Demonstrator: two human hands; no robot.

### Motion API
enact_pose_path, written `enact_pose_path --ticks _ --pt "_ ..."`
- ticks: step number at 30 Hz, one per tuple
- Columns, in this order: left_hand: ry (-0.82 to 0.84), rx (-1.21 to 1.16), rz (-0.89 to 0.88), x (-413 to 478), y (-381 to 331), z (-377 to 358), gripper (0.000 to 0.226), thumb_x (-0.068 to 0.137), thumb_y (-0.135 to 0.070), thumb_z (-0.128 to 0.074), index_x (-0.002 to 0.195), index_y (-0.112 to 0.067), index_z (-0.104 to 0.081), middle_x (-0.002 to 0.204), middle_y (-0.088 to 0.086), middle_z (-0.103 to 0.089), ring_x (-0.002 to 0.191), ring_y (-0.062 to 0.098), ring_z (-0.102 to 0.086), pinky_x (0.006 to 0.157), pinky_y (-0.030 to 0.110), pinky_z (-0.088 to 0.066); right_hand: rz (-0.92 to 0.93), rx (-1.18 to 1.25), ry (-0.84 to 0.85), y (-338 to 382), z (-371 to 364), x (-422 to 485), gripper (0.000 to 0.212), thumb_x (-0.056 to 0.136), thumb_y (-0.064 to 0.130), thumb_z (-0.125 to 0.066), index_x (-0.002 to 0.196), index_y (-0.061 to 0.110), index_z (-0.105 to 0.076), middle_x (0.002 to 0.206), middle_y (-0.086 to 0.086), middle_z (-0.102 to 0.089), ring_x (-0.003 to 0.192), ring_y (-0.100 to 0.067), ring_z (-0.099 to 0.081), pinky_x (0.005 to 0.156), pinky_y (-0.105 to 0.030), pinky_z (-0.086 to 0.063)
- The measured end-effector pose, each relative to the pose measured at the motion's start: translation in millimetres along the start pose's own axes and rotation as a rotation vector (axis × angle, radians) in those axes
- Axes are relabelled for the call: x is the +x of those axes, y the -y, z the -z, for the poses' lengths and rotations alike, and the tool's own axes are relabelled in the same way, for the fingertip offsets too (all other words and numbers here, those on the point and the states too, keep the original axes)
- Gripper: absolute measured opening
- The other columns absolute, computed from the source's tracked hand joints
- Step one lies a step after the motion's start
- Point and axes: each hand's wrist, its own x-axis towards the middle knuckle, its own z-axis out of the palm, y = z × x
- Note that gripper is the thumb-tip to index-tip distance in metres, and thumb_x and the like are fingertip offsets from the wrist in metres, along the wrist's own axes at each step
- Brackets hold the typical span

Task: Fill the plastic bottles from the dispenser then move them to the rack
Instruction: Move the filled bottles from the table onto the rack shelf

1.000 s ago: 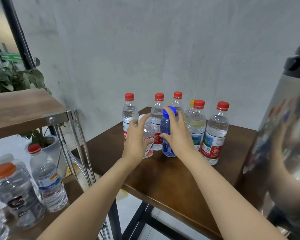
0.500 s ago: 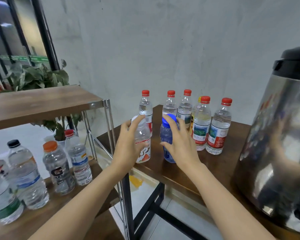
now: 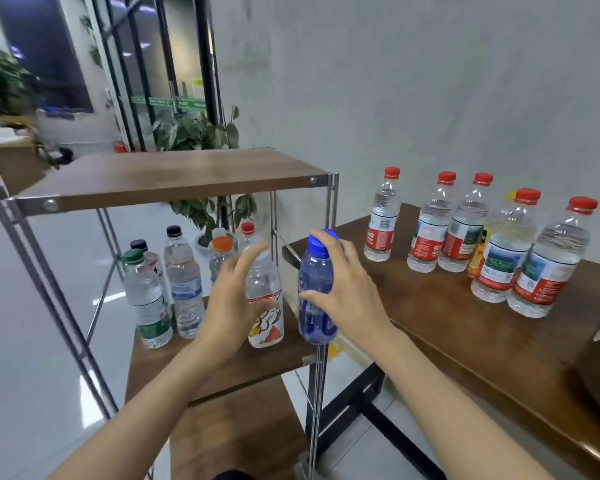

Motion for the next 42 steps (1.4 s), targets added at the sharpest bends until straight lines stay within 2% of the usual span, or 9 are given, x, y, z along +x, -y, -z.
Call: enact_pose_path --ticks 4,9,15,22,27,31,35,38,42 --pt "0.002 0.039 0.101 -10 38 22 0.095 0.073 -0.007 -0.084 0.137 -0.054 -0.032 0.143 0.004 -0.045 0.130 0.021 -0.044 0.104 0.036 -0.042 0.018 0.083 0.070 7 -47 14 0.089 0.080 0.016 -0.081 0.147 0.038 -0.028 0.143 0.006 -0.035 0.122 -0.016 -0.051 0.091 -0.037 -0.056" --pt "0.001 0.102 0.227 -18 81 36 0.088 0.077 -0.004 -0.080 0.140 -0.045 -0.034 0.140 0.007 -0.043 0.125 0.023 -0.048 0.096 0.028 -0.039 -0.013 0.174 0.197 9 -108 27 0.090 0.080 0.013 -0.080 0.146 0.044 -0.026 0.150 0.004 -0.032 0.132 -0.021 -0.046 0.098 -0.048 -0.053" --pt "-0.023 0.102 0.324 -28 126 47 0.080 0.083 -0.001 -0.075 0.142 -0.040 -0.037 0.136 0.003 -0.040 0.114 0.016 -0.047 0.081 0.003 -0.040 -0.021 0.212 0.335 11 -166 34 0.089 0.084 0.012 -0.076 0.150 0.039 -0.023 0.156 0.006 -0.026 0.141 -0.017 -0.034 0.109 -0.037 -0.040" --pt "-0.034 0.058 0.310 -37 146 54 0.086 0.079 0.015 -0.069 0.129 -0.044 -0.032 0.125 -0.004 -0.034 0.099 0.003 -0.044 0.070 -0.006 -0.037 0.022 0.239 0.369 10 -209 45 0.089 0.082 0.015 -0.079 0.149 0.036 -0.023 0.152 0.003 -0.029 0.138 -0.015 -0.035 0.110 -0.035 -0.039" --pt "-0.059 -0.029 0.388 -38 156 57 0.073 0.085 0.014 -0.063 0.142 -0.026 -0.040 0.132 -0.003 -0.035 0.102 -0.012 -0.044 0.072 0.000 -0.042 0.074 0.282 0.415 5 -219 54 0.091 0.082 0.013 -0.079 0.148 0.038 -0.022 0.153 0.004 -0.027 0.137 -0.008 -0.032 0.112 -0.039 -0.039" --pt "-0.092 0.135 0.418 -36 165 56 0.068 0.093 0.001 -0.059 0.147 -0.032 -0.034 0.136 -0.001 -0.035 0.114 -0.010 -0.043 0.079 -0.001 -0.040 0.116 0.285 0.448 6 -225 58 0.093 0.082 0.015 -0.079 0.144 0.046 -0.016 0.153 0.005 -0.026 0.138 -0.007 -0.030 0.112 -0.045 -0.040" --pt "-0.010 0.407 0.412 -30 156 54 0.096 0.074 0.006 -0.077 0.148 -0.027 -0.025 0.157 0.007 -0.008 0.139 0.030 -0.024 0.089 0.036 -0.053 0.193 0.150 0.430 11 -226 61 0.097 0.079 0.023 -0.081 0.144 0.043 -0.013 0.153 -0.002 -0.025 0.141 -0.020 -0.031 0.108 -0.050 -0.044" --pt "0.055 0.579 0.440 -29 145 53 0.100 0.074 0.007 -0.074 0.152 -0.023 -0.019 0.159 0.016 -0.004 0.135 0.036 -0.026 0.075 0.033 -0.048 0.237 -0.125 0.375 16 -225 59 0.105 0.075 0.031 -0.084 0.150 0.036 -0.010 0.152 -0.005 -0.022 0.136 -0.027 -0.036 0.097 -0.045 -0.051" --pt "0.076 0.661 0.450 -32 145 54 0.108 0.068 0.018 -0.067 0.155 -0.021 -0.015 0.160 0.018 -0.003 0.131 0.036 -0.030 0.070 0.031 -0.047 0.250 -0.057 0.345 16 -230 54 0.106 0.077 0.017 -0.083 0.146 0.042 -0.006 0.149 -0.006 -0.027 0.130 -0.028 -0.046 0.093 -0.042 -0.053"
